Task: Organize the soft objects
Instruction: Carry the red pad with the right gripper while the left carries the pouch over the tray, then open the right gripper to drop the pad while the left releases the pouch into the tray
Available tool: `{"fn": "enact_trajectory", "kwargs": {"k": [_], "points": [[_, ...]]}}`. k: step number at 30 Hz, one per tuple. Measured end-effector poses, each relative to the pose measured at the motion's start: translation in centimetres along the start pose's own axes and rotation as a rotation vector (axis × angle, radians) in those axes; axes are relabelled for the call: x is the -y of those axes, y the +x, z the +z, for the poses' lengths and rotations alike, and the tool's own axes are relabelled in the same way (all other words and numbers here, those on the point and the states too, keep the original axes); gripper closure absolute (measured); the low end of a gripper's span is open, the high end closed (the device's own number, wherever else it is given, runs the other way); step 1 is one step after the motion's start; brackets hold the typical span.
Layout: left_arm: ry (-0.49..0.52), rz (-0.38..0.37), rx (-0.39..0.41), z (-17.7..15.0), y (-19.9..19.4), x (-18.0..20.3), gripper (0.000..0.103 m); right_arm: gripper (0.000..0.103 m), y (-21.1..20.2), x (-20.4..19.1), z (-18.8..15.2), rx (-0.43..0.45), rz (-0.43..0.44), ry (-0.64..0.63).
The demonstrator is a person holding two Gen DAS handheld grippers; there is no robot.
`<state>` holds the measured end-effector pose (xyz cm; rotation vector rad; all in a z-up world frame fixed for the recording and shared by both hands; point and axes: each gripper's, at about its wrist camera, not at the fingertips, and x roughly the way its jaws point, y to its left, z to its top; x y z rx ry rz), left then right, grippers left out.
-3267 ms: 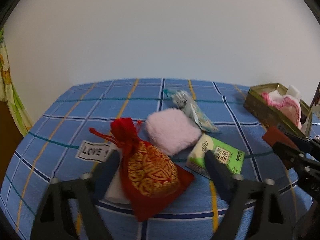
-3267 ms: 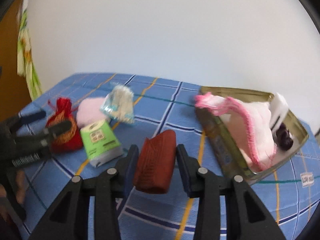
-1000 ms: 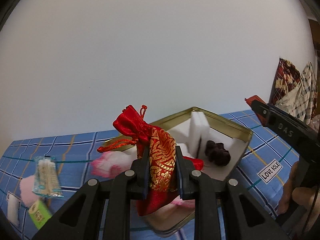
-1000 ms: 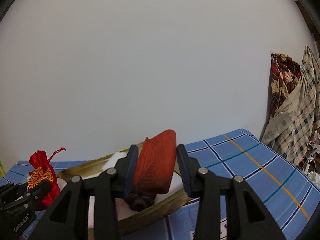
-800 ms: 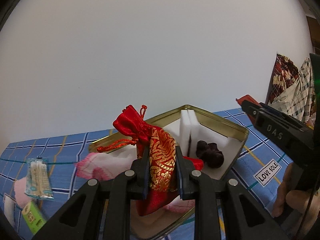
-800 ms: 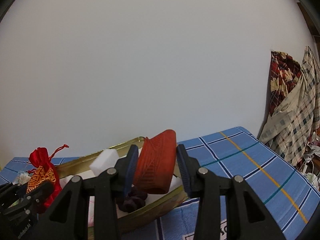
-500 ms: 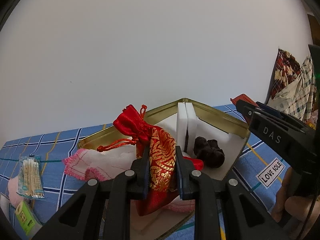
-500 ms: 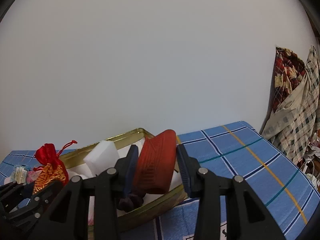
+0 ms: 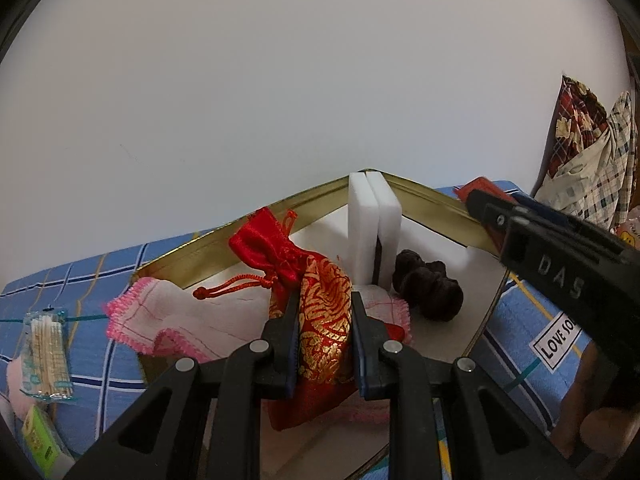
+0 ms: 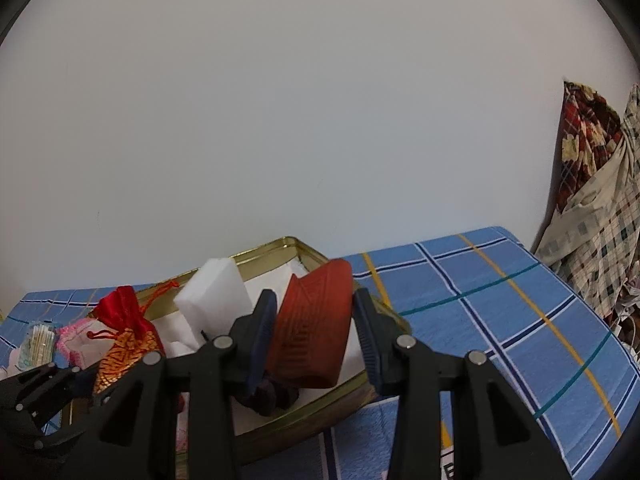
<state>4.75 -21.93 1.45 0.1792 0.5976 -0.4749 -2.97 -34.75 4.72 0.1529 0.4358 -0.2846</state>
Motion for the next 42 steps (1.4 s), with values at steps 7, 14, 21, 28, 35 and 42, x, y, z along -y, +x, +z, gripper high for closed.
{"fn": "enact_trajectory", "kwargs": {"k": [7, 14, 21, 28, 35, 42], "points": [[0.015, 0.000, -0.013, 0.2, 0.1, -0.1, 0.080, 0.063, 0.5, -1.0, -0.3, -0.034, 0.021, -0.033], [0.034, 0.006, -0.003, 0.0, 0.0, 0.5, 0.080, 0.063, 0.9, -1.2, -0.5, -0.056, 0.021, -0.043], [0.038, 0.015, 0.005, -0.3, 0.0, 0.7, 0.079, 0.062, 1.0, -1.6, -0.7, -0.068, 0.031, -0.049], [0.065, 0.061, 0.085, -0.9, -1.9, 1.6, 0.043, 0.006, -0.6, -1.4, -0.4, 0.028, 0.029, -0.019], [0.006, 0.104, 0.198, -1.0, -5.0, 0.4, 0.013, 0.000, -2.6, -0.7, 0.2, 0.129, 0.003, 0.006], [0.002, 0.156, 0.160, -1.6, -4.8, -0.5, 0.012, 0.000, -2.8, -0.7, 0.3, 0.122, 0.007, 0.003]]}}
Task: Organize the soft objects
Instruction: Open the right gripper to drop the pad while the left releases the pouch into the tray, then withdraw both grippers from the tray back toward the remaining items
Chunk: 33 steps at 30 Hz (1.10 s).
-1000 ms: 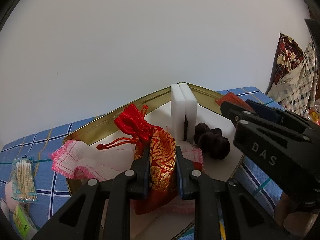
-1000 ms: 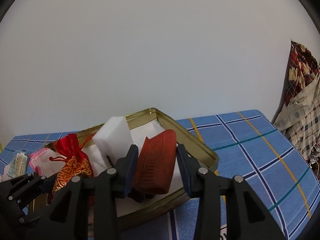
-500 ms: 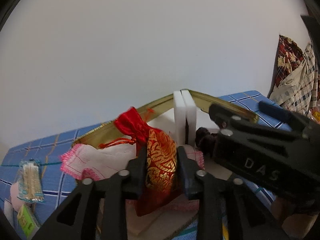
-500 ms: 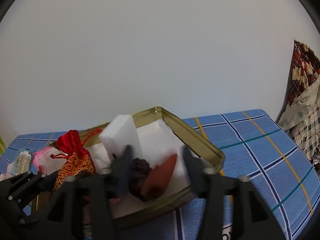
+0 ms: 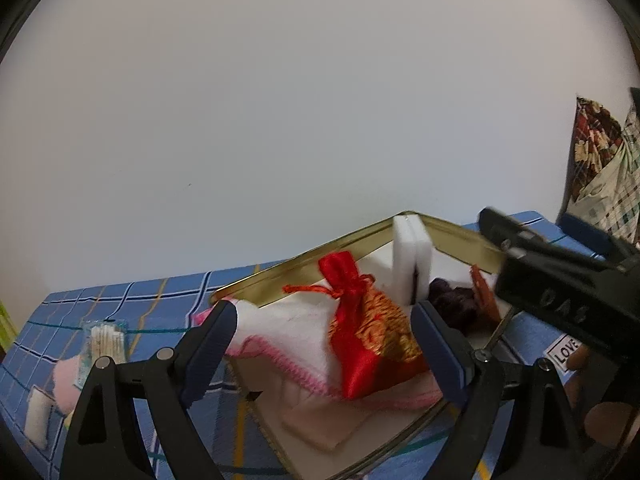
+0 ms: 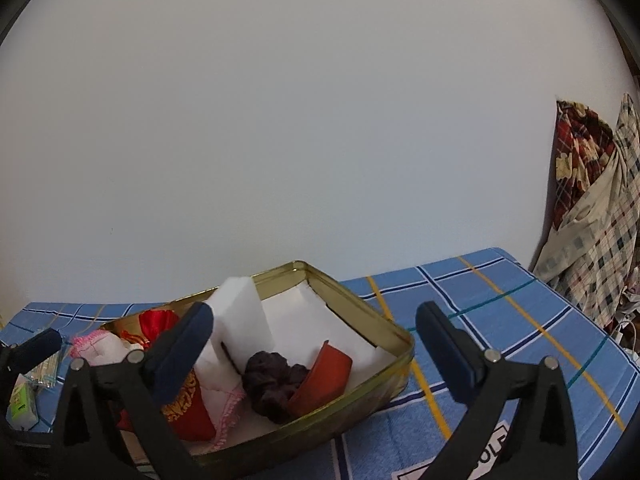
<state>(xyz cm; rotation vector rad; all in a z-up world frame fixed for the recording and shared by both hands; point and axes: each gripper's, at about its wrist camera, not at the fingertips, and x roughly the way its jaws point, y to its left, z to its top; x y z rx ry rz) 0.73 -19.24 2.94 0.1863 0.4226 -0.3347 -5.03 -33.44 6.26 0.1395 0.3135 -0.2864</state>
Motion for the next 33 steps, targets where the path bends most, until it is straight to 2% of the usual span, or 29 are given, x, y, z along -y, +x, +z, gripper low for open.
{"fn": "enact_trajectory", "kwargs": {"k": [6, 11, 17, 21, 26, 33], "points": [[-0.002, 0.030, 0.000, -0.5, -0.6, -1.6, 0.012, 0.000, -1.7, 0.2, 0.1, 0.063, -0.019, 0.001], [-0.033, 0.057, -0.007, -1.3, -1.2, -3.1, 0.012, 0.000, -3.8, 0.3, 0.1, 0.152, -0.060, 0.006], [-0.025, 0.094, -0.008, -2.2, -2.0, -4.1, 0.012, 0.000, -5.4, 0.1, -0.1, 0.197, -0.081, 0.048], [-0.017, 0.114, -0.011, -2.7, -2.4, -4.7, 0.012, 0.000, -5.8, -0.7, -0.4, 0.186, -0.086, 0.049], [-0.011, 0.132, -0.018, -3.5, -3.1, -5.8, 0.012, 0.000, -5.8, -2.1, -1.0, 0.134, -0.086, 0.009], [-0.021, 0.137, -0.019, -4.2, -4.4, -7.5, 0.012, 0.000, -7.9, -2.7, -2.1, 0.122, -0.064, 0.036]]}}
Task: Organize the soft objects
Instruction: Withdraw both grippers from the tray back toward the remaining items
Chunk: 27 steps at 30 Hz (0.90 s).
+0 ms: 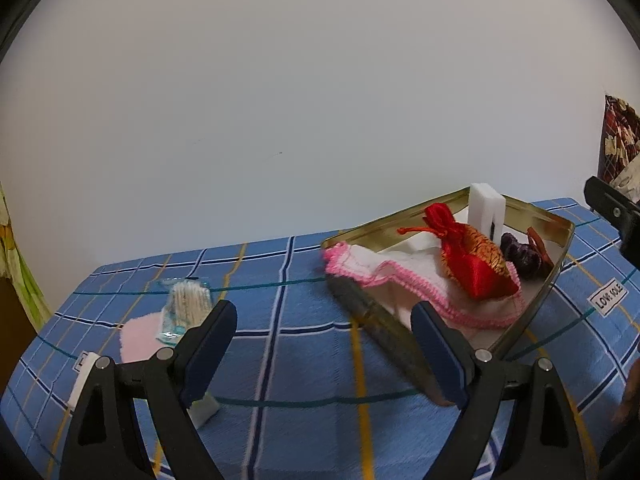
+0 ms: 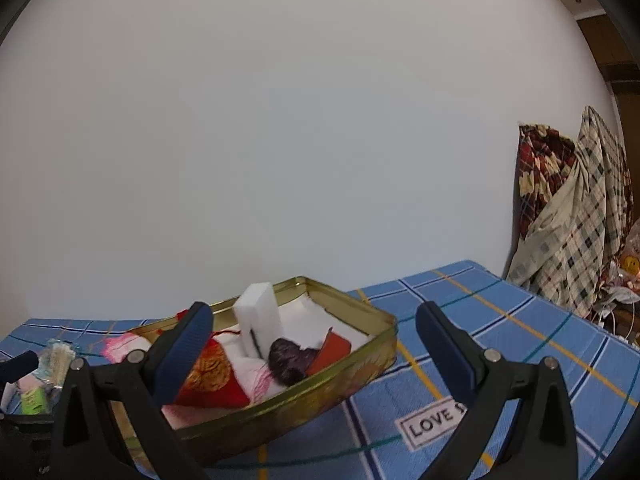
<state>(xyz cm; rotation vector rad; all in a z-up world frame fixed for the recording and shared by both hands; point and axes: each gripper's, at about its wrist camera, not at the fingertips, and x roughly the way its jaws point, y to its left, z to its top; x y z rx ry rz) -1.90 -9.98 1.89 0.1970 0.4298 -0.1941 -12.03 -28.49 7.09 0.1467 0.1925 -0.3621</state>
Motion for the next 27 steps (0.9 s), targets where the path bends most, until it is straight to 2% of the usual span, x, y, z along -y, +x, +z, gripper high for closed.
{"fn": "enact_trajectory", "kwargs": {"k": [8, 27], "points": [[0.025, 0.033, 0.003, -0.9, -0.7, -3.1, 0.012, 0.000, -1.8, -2.5, -0.9, -0.038, 0.056, -0.037], [-0.028, 0.127, -0.041, -2.4, 0.1, -13.0, 0.012, 0.000, -2.1, -14.6, -3.7, -0.146, 0.286, -0.087]]}}
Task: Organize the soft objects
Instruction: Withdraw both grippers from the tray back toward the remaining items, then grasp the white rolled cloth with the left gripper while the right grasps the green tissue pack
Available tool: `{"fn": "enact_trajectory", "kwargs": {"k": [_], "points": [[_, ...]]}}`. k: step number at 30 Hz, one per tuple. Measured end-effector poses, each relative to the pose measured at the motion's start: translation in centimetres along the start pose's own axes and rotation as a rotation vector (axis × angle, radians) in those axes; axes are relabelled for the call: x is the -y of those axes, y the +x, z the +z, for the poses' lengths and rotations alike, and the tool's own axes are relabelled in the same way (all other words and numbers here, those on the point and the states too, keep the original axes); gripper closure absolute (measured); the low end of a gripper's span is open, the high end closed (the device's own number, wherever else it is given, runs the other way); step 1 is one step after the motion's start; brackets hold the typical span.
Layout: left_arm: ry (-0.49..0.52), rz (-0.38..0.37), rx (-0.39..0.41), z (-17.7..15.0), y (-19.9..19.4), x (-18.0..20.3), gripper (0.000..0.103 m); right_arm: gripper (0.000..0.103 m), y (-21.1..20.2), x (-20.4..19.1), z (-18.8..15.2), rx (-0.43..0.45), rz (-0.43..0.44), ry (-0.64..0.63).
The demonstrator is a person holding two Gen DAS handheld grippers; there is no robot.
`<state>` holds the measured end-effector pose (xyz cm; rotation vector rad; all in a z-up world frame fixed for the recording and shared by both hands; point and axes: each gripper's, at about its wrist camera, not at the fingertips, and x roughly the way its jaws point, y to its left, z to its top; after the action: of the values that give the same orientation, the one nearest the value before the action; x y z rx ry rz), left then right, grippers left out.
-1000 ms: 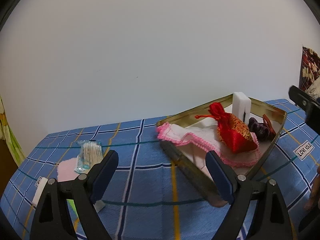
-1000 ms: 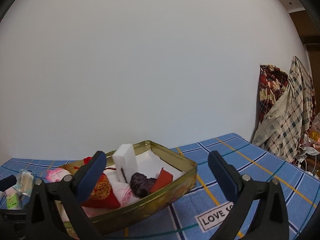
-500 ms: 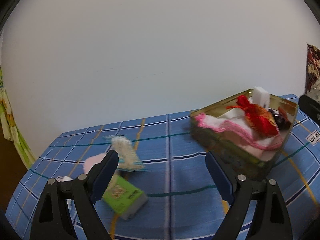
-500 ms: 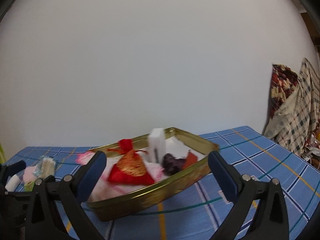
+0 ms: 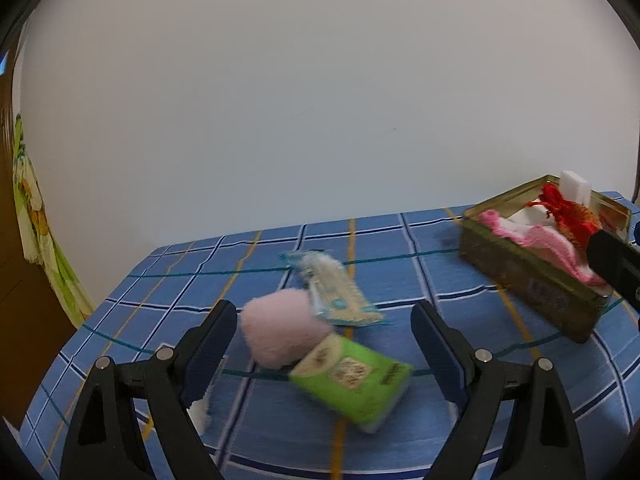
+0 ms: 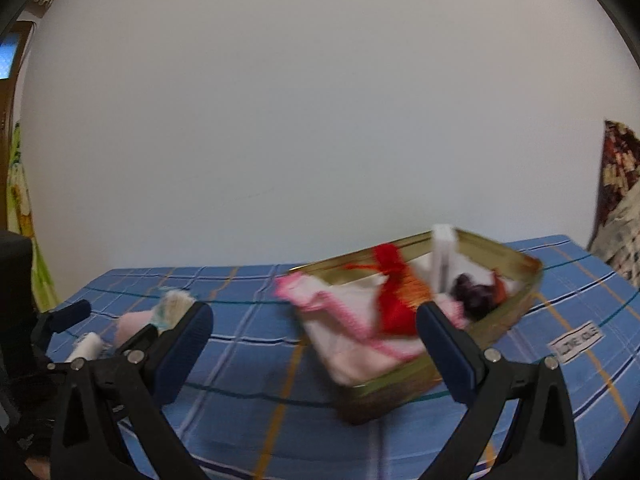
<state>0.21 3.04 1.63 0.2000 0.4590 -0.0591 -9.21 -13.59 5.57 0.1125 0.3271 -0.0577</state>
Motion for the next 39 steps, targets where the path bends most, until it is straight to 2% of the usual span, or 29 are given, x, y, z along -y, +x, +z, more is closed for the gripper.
{"fn": "enact_trajectory", "kwargs": {"k": [7, 11, 17, 24, 30, 36, 39], "points": [[-0.021, 0.023, -0.036, -0.5, 1.1, -4.0, 0.012, 0.000, 1.5, -3.0, -0.3, -0.040, 0.060, -0.042], [-0.052, 0.080, -0.080, -0.9, 2.4, -7.1, 0.012, 0.000, 2.5, -4.1, -0.5, -0.086, 0.101, -0.048], [-0.168, 0.098, -0.161, -1.3, 4.3, -11.7, 0.012, 0.000, 5.1, -6.2, -1.2, -0.215, 0.187, -0.056], [-0.225, 0.113, -0.197, -2.0, 5.1, -14.6, 0.012, 0.007, 8.6, -10.0, -2.6, -0.393, 0.294, -0.147], [-0.301, 0.004, -0.270, -2.4, 5.8, -15.5, 0.012, 0.011, 11.3, -13.0, -3.7, -0.500, 0.329, -0.226], [-0.259, -0.067, -0.352, -3.0, 6.6, -13.8, 0.012, 0.031, 12.9, -14.4, -4.6, -0.593, 0.311, -0.293], [-0.235, -0.084, -0.403, -3.5, 7.2, -12.9, 0.012, 0.041, 12.7, -13.9, -4.6, -0.590, 0.322, -0.285]]}}
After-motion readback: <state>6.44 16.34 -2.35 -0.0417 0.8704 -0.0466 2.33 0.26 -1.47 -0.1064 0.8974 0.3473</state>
